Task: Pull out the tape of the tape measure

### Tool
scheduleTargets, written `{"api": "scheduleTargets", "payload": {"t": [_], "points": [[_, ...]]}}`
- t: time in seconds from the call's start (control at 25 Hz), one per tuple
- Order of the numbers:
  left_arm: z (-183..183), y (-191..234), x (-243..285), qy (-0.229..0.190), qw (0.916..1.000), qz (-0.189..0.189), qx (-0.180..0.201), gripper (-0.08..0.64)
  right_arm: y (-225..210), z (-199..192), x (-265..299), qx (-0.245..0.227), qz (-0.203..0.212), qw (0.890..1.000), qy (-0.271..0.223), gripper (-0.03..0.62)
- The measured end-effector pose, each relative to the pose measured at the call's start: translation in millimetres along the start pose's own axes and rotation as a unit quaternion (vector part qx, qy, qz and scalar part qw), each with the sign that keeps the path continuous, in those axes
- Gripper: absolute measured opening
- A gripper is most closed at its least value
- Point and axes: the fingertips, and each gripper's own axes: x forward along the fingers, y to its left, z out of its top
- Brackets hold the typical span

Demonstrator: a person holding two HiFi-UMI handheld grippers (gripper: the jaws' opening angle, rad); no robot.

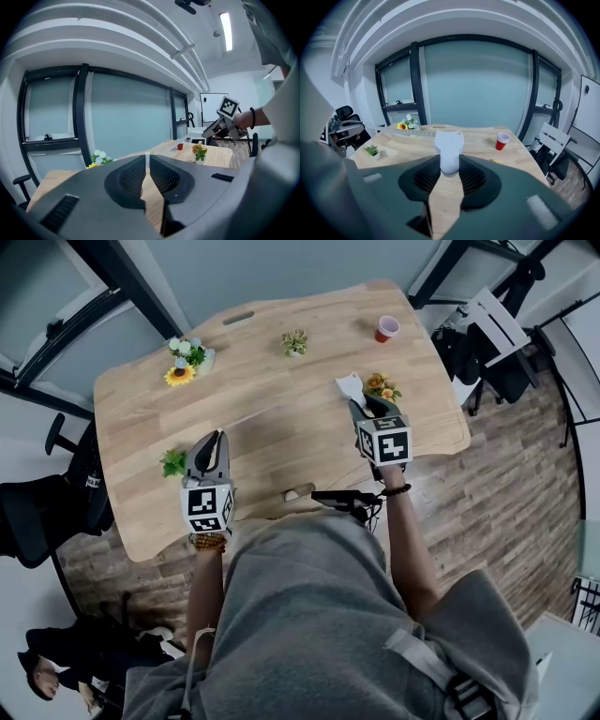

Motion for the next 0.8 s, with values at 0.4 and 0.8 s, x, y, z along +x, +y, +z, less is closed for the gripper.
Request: {"api": "scheduleTargets", "payload": {"t": [0.4, 0.8], "points": [[-2.0, 10.6, -4.6, 0.004, 0.9998, 0.013, 0.012, 0.032, -0.1, -2.4, 0.5, -0.001, -0.001, 1.000, 0.001, 0.130], [-13.2, 25.8, -10.1, 0.014, 0.9993, 0.032, -0.012, 0.032, -11.5, -8.3, -0.9, 0.010, -0.011, 1.000, 0.006, 0.130]]}}
